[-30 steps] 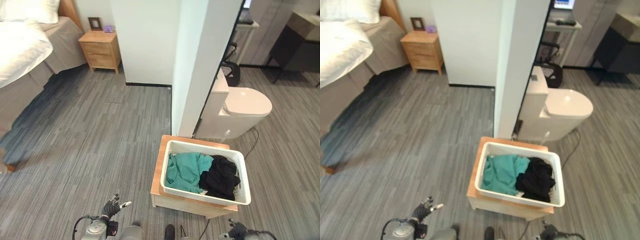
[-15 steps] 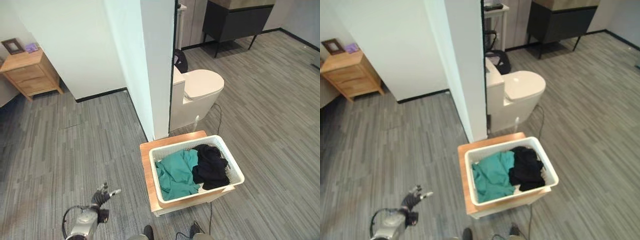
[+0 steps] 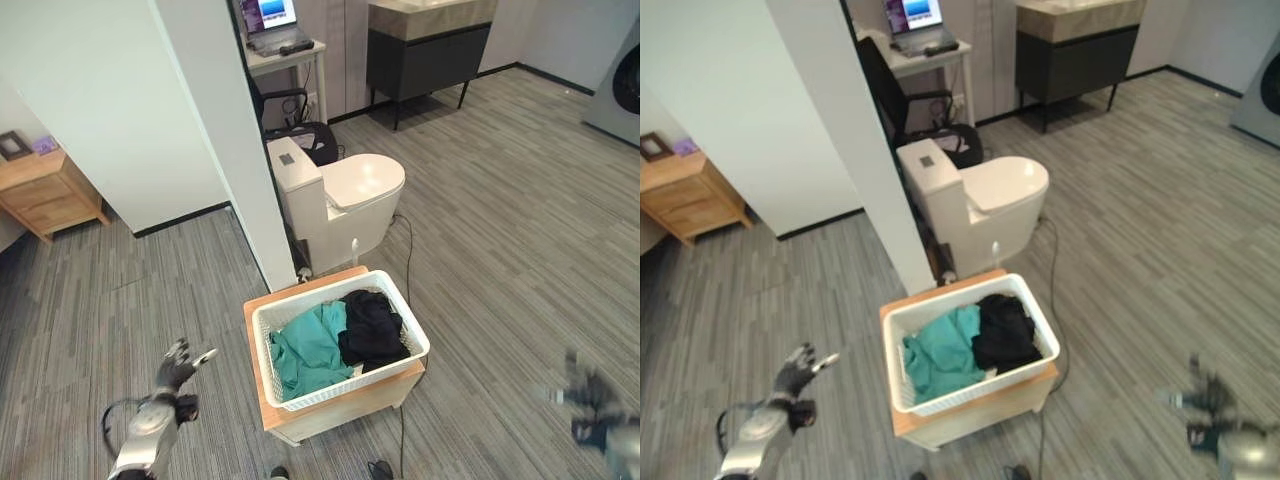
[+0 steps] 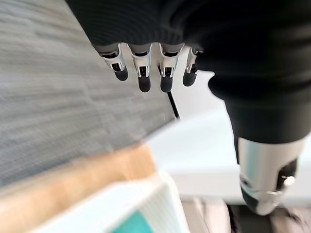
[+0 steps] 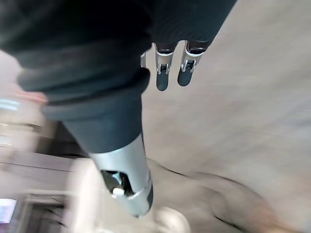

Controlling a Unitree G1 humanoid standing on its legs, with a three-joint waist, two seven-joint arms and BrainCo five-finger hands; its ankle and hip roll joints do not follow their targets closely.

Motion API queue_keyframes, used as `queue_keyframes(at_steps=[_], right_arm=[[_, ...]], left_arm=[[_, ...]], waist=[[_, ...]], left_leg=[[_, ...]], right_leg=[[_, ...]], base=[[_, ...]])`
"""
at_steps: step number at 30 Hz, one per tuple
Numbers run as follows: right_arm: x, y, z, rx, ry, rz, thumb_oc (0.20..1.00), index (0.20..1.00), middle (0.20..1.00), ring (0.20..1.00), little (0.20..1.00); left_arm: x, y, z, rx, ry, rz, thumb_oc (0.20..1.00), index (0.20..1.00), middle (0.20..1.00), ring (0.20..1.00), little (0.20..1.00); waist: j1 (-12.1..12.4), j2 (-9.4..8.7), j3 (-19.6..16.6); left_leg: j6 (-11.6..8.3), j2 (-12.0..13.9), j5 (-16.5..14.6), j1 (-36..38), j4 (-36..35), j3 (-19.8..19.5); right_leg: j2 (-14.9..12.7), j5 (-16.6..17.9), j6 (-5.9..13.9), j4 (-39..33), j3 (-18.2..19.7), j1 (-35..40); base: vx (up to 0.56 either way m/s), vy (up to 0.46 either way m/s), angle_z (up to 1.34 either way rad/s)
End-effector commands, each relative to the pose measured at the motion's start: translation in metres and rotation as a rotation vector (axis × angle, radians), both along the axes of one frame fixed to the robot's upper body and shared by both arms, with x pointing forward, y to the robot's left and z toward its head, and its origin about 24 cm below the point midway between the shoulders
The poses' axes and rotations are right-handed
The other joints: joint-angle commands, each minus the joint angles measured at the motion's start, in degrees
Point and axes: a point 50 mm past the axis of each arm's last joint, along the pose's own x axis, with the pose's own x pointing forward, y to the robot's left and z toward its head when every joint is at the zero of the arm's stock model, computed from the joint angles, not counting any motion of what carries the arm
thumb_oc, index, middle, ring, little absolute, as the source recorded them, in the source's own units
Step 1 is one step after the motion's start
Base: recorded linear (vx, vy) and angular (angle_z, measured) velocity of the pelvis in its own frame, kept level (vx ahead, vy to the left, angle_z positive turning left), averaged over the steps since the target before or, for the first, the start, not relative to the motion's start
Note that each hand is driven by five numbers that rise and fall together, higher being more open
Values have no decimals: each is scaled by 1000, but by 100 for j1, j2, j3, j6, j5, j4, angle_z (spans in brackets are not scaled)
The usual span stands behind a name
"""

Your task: Grab the laundry basket,head to the washer,open it,put in the laundry and shut it.

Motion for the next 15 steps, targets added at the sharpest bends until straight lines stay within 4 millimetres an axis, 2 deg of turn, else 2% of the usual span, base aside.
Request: queue_keyframes(at_steps=[1, 2, 4, 5, 6, 7, 11, 12, 13, 14, 15], right_arm=[[2, -27, 28, -37, -47, -78, 1000, 1000, 1000, 1000, 1000], [2, -27, 28, -37, -48, -79, 1000, 1000, 1000, 1000, 1000], [16, -32, 44, -71, -48, -48, 1000, 1000, 1000, 1000, 1000], [37, -36, 62, -117, -37, -19, 1000, 1000, 1000, 1000, 1000], [39, -36, 63, -118, -40, -16, 1000, 1000, 1000, 1000, 1000], [54, -37, 76, -151, -34, 6, 1000, 1000, 1000, 1000, 1000], [54, -37, 76, -151, -35, 7, 1000, 1000, 1000, 1000, 1000], [65, -36, 85, -174, -34, 17, 1000, 1000, 1000, 1000, 1000], [129, -16, 108, -192, 30, 49, 1000, 1000, 1000, 1000, 1000], [157, 1, 132, -205, 4, 69, 1000, 1000, 1000, 1000, 1000], [157, 1, 132, -206, 3, 69, 1000, 1000, 1000, 1000, 1000]], left_arm=[[44, -10, 33, 75, -66, -168, 1000, 1000, 1000, 1000, 1000], [45, -11, 33, 74, -67, -169, 1000, 1000, 1000, 1000, 1000], [56, -27, 30, 111, -9, -276, 1000, 1000, 1000, 1000, 1000], [69, -45, 31, 141, 29, -358, 1000, 1000, 1000, 1000, 1000], [70, -44, 31, 140, 27, -355, 1000, 1000, 1000, 1000, 1000], [79, -50, 34, 186, 46, -388, 1000, 1000, 1000, 1000, 1000], [79, -49, 34, 186, 46, -386, 1000, 1000, 1000, 1000, 1000], [86, -53, 36, 215, 67, -400, 1000, 1000, 1000, 1000, 1000], [118, -36, 57, 459, 211, -290, 1000, 1000, 1000, 1000, 1000], [135, -15, 97, 642, 193, -203, 1000, 1000, 1000, 1000, 1000], [135, -15, 97, 642, 193, -202, 1000, 1000, 1000, 1000, 1000]], waist=[[-37, -105, -58], [-40, -99, -49], [-56, -46, -74], [-44, -16, -72], [-58, -13, -55], [-59, -13, -13], [-68, -11, -8], [-48, -11, 19], [-113, -45, 424], [-193, -76, 634], [-198, -74, 632]], left_leg=[[112, -64, -453, -288, 190, -73], [111, -65, -451, -287, 187, -83], [124, -87, -457, -231, 120, -116], [120, -94, -453, -196, 87, -118], [120, -94, -453, -191, 85, -116], [120, -98, -454, -191, 85, -119], [120, -98, -454, -188, 85, -121], [115, -98, -441, -206, 80, -124], [74, -36, -319, -393, 46, -127], [50, 10, -239, -612, 48, -125], [50, 10, -239, -616, 49, -128]], right_leg=[[-342, -447, 386, 380, -159, -83], [-342, -451, 386, 382, -169, -79], [-353, -471, 393, 395, -222, -37], [-365, -480, 400, 405, -254, -10], [-365, -480, 400, 407, -252, -8], [-364, -478, 403, 433, -242, -32], [-364, -479, 403, 434, -244, -29], [-361, -469, 404, 454, -237, -63], [-298, -413, 405, 620, -143, -454], [-252, -355, 412, 746, -85, -785], [-252, -355, 411, 746, -87, -788]], base=[[-12, 50, 32], [-3, 70, 35], [27, 45, 22], [26, 38, 7], [-2, 31, -4], [0, 0, 0], [-11, 3, 1], [-265, -9, 4], [-410, -31, -1], [-383, -35, -30], [-309, -65, -53]])
